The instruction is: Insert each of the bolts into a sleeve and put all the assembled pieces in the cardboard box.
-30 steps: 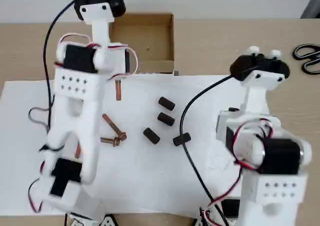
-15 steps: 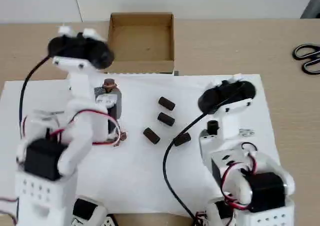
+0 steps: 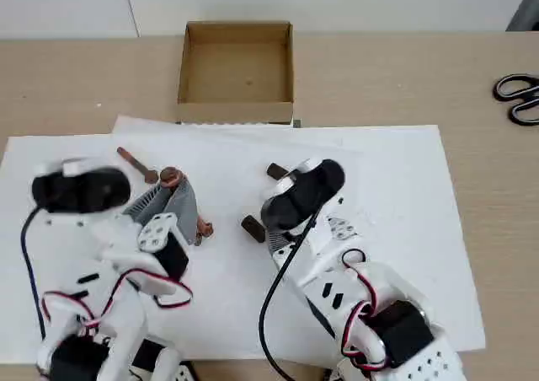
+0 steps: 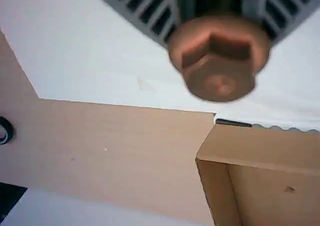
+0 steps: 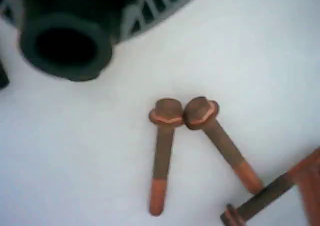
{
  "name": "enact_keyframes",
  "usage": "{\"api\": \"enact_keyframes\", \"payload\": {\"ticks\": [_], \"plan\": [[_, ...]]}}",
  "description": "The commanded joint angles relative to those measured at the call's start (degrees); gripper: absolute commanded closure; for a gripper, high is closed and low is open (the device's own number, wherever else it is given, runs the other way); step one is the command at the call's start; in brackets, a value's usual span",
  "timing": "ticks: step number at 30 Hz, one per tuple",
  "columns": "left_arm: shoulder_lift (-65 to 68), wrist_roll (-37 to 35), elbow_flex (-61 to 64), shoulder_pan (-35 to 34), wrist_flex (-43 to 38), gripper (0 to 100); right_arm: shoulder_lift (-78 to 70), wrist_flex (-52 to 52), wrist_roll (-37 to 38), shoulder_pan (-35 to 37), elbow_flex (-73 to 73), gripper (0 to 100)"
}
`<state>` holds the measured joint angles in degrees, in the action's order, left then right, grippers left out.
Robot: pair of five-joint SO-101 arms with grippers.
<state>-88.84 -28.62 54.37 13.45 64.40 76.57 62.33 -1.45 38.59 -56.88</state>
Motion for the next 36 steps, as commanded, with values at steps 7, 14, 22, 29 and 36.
{"api": "enact_keyframes", "payload": {"ticks": [7,14,22,29,36], "plan": [[-15.82,-0.7,12.44,0.35,-2.2,99,0.92,-11.91,-0.18,4.44,-6.95,99.6],[-15.12,-7.47,12.62,0.09,-8.0,99,1.27,-15.25,-0.18,8.66,-13.45,99.6],[-14.86,-7.56,12.97,0.44,-11.25,99,0.84,-20.09,-0.18,10.15,-15.21,99.6],[-14.86,-7.56,14.81,1.41,-11.25,99,1.1,-20.26,0.0,11.12,-15.21,99.6],[-14.77,-7.56,15.87,5.19,-11.43,99,1.27,-20.35,3.25,12.0,-15.21,99.6]]}}
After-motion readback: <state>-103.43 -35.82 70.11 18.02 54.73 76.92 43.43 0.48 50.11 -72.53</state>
